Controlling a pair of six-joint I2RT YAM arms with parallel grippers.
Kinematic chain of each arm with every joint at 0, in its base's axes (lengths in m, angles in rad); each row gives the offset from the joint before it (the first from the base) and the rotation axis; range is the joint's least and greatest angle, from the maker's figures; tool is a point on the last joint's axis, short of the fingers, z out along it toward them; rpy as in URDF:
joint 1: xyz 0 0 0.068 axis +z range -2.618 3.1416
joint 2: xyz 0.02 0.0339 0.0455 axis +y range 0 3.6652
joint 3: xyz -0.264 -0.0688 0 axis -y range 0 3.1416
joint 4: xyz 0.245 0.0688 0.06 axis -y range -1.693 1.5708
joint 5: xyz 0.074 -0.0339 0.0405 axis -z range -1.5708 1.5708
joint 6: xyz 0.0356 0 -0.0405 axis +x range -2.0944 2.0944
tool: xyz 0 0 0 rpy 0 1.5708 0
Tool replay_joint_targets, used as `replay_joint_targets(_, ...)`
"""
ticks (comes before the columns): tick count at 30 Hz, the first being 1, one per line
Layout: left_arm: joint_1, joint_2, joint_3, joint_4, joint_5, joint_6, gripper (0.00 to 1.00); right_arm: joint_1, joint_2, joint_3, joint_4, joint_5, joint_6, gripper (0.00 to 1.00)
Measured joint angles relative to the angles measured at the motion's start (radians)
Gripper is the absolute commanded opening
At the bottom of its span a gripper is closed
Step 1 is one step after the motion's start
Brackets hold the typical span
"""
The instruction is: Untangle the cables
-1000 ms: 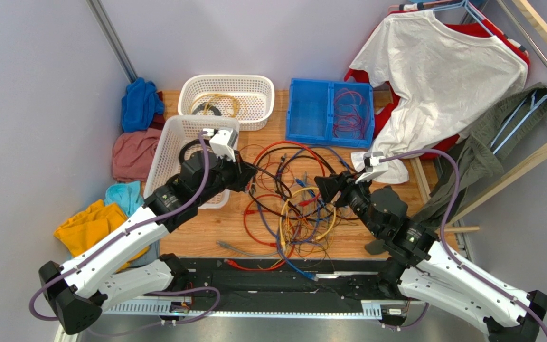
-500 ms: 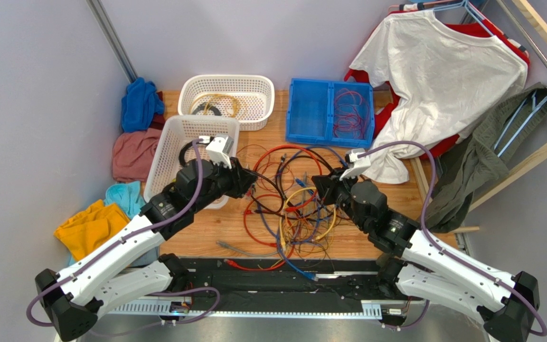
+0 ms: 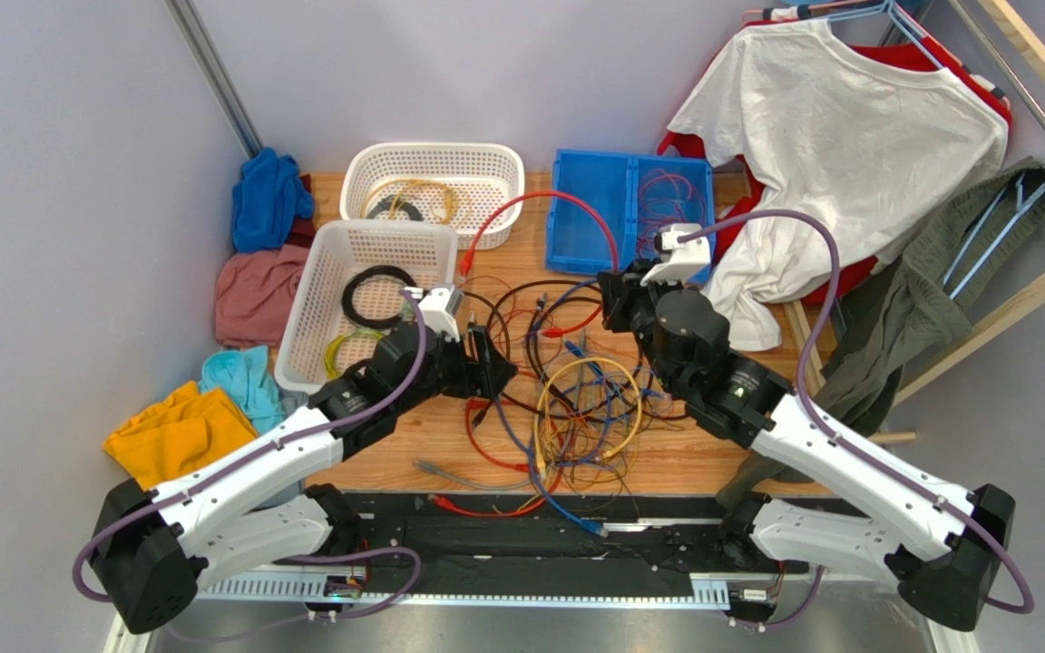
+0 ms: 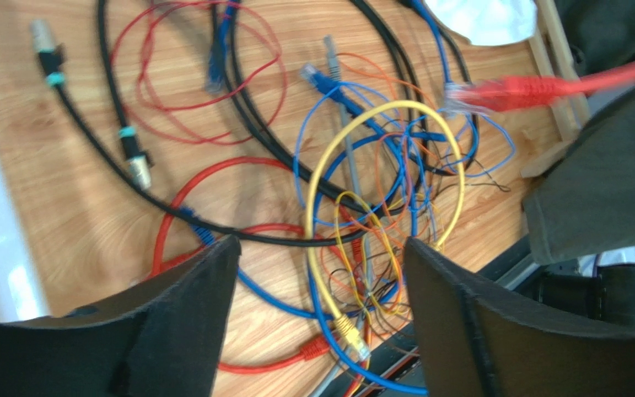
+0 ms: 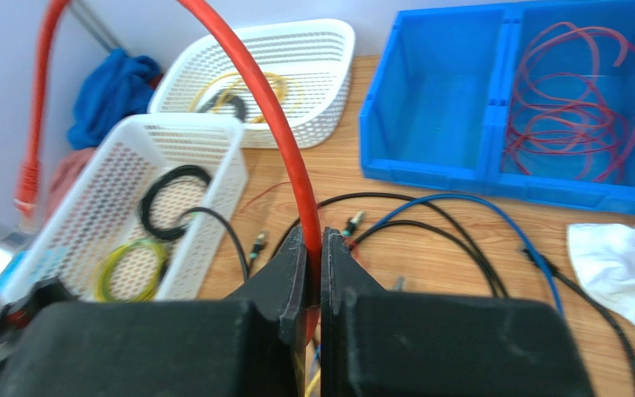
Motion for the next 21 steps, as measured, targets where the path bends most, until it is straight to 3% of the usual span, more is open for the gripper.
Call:
replay_joint_targets(4, -0.006, 0.074, -0.005, 0.107, 0.064, -0.018, 0.5, -0.039, 0.1, 0.058, -0.01, 0.049, -0.021, 0.0)
replay_joint_targets(8, -0.054, 0.159, -0.011, 0.182, 0.105, -0.031, 0.36, -0.095, 0.165, 0.109, -0.014, 0.087, -0.028, 0.0)
replay_joint_targets(15, -0.137, 0.222, -0.011, 0.227, 0.122, -0.029, 0.41, -0.214, 0.309, 0.263, -0.028, 0.15, -0.043, 0.0)
replay_joint_targets(21, -0.14, 0.163, -0.022, 0.204, 0.087, -0.03, 0.41, -0.293, 0.521, 0.421, -0.04, 0.179, -0.065, 0.0)
